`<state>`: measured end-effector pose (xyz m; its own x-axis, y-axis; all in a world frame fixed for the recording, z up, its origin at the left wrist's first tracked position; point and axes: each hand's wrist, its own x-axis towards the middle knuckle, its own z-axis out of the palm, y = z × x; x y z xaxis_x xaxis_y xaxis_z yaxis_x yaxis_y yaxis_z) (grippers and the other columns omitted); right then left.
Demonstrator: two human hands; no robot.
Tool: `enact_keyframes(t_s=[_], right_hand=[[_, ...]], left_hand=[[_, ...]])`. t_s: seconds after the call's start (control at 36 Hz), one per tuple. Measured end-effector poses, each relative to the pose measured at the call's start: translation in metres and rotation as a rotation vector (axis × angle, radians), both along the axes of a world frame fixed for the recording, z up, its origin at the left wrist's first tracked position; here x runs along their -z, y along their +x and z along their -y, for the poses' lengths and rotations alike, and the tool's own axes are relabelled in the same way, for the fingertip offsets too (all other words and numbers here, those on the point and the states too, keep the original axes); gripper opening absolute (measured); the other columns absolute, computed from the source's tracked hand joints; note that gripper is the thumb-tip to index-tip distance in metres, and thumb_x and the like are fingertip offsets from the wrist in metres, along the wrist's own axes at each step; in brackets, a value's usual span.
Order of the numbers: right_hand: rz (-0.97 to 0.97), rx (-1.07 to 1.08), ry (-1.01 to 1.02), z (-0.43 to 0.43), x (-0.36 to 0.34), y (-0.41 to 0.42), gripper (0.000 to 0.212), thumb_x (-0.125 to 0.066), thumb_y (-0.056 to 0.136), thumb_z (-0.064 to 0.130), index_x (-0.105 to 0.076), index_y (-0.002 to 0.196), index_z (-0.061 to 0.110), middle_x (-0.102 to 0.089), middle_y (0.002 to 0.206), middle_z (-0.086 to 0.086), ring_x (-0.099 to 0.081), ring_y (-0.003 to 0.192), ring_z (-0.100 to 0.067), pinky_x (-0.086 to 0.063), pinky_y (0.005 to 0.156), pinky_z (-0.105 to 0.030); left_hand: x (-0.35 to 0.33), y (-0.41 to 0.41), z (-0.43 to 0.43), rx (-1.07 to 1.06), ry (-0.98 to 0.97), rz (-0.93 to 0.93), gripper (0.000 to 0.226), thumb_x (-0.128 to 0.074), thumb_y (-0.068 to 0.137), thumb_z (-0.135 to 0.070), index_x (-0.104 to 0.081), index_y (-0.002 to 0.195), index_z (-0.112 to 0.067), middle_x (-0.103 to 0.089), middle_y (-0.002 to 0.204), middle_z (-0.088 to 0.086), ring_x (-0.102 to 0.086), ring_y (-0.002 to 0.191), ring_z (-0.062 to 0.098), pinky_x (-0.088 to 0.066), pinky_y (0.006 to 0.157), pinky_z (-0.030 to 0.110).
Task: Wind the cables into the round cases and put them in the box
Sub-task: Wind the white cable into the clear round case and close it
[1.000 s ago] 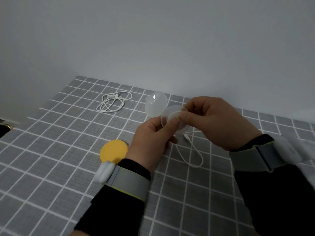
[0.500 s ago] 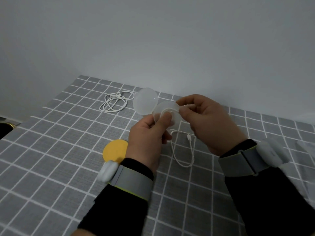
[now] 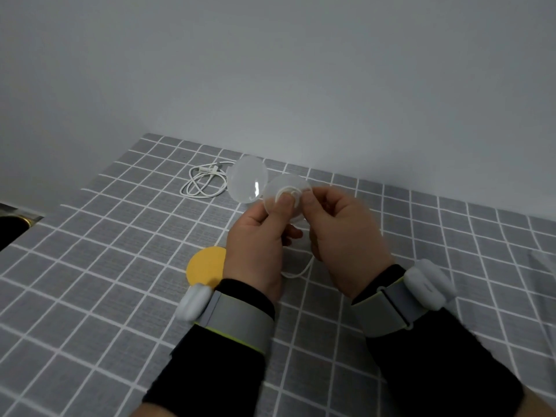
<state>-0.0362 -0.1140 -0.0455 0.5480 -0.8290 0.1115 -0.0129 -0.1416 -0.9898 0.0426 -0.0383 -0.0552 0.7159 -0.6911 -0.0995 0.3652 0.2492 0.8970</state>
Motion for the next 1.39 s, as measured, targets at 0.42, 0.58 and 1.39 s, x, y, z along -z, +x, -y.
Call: enact_keyframes(t_s=[0.42, 0.58, 1.39], right_hand=[[-0.01, -0.005, -0.054, 0.002, -0.005, -0.004, 0.019, -0.066, 0.095, 0.027, -0.072, 0.097, 0.009, -0.06, 0.053, 0.018, -0.054, 0.045, 0.003, -0.037, 0.049, -0.01], [-0.048, 0.038, -0.157, 0.005, -0.016, -0.009, 0.012, -0.068, 0.093, 0.024, -0.073, 0.093, 0.013, -0.077, 0.084, 0.002, -0.073, 0.08, -0.01, -0.058, 0.077, -0.029], [-0.565, -0.321, -0.52, 0.036, -0.066, -0.059, 0.015, -0.063, 0.093, 0.029, -0.076, 0.1, 0.03, -0.074, 0.09, 0.017, -0.065, 0.088, 0.003, -0.049, 0.078, -0.014]], left_hand=[[-0.003, -0.001, -0.001, 0.034, -0.031, 0.041, 0.054, -0.066, 0.08, -0.039, -0.067, 0.118, -0.001, -0.071, 0.116, 0.019, -0.063, 0.101, 0.023, -0.042, 0.083, 0.032], [-0.004, -0.004, 0.001, 0.064, -0.008, 0.115, 0.044, -0.065, 0.078, -0.041, -0.072, 0.107, -0.009, -0.077, 0.092, -0.002, -0.068, 0.084, 0.007, -0.05, 0.069, 0.019], [-0.007, -0.014, -0.005, 0.228, 0.16, 0.442, 0.013, -0.078, 0.082, -0.024, -0.075, 0.083, -0.012, -0.076, 0.077, 0.008, -0.066, 0.063, 0.012, -0.052, 0.058, 0.027]])
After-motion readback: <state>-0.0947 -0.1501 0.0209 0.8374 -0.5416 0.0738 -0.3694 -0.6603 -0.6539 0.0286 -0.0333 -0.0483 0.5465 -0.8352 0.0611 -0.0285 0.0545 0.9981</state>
